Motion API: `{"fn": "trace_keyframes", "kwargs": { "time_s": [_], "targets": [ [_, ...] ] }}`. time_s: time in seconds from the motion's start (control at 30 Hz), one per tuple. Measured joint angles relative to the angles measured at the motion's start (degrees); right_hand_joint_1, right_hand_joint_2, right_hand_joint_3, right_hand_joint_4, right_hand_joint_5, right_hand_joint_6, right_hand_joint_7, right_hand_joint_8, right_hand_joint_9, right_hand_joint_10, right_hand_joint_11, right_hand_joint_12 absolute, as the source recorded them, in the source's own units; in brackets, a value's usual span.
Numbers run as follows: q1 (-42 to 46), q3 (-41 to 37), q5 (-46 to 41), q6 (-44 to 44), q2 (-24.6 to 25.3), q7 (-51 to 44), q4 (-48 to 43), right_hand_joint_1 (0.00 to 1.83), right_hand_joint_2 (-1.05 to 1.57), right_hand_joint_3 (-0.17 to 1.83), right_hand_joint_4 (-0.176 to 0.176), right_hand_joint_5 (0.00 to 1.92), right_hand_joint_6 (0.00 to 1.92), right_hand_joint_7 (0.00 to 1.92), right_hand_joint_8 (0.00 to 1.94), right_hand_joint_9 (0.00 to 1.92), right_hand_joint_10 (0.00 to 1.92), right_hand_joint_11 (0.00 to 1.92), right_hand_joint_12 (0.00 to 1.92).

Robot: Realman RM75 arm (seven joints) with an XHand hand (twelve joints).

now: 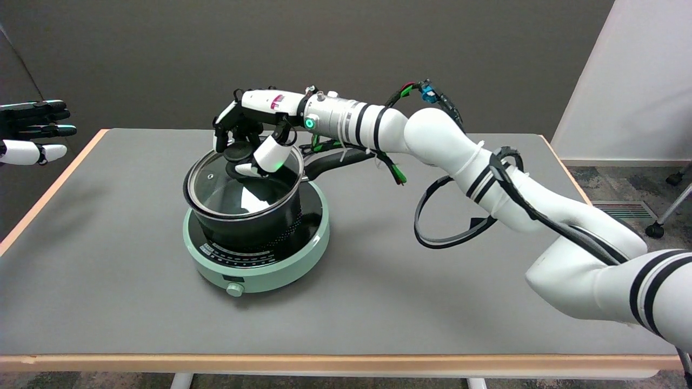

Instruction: Place the pot lid onto the soup pot.

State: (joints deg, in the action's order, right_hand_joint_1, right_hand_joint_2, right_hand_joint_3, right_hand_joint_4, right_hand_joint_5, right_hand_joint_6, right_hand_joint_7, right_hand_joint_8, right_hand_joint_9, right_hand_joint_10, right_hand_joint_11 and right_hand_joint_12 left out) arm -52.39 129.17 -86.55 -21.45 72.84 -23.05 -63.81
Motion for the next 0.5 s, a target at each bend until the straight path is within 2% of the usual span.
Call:
{"fn": "trace_keyframes", "kwargs": {
  "time_s": [0.33,0.37,0.43,0.5],
  "targets": [
    [0.3,-0.6,0.2,0.0,0.0,0.0,-0.4,1.0,0.62,0.91,0.108,0.74,0.6,0.95,0.57,0.84,1.26,0.29,1.84],
    [0.4,-0.7,0.2,0.0,0.0,0.0,-0.5,1.01,0.6,0.92,0.106,0.74,0.61,0.94,0.57,0.85,1.2,0.29,1.85],
    [0.5,-0.8,0.3,0.0,0.0,-0.1,-0.6,1.0,0.62,0.88,0.1,0.74,0.57,0.93,0.47,0.88,0.98,0.28,1.84],
    [0.6,-0.8,0.3,0.0,0.0,-0.1,-0.8,0.99,0.63,0.87,0.1,0.73,0.55,0.92,0.44,0.87,0.88,0.3,1.82]
  ]
}}
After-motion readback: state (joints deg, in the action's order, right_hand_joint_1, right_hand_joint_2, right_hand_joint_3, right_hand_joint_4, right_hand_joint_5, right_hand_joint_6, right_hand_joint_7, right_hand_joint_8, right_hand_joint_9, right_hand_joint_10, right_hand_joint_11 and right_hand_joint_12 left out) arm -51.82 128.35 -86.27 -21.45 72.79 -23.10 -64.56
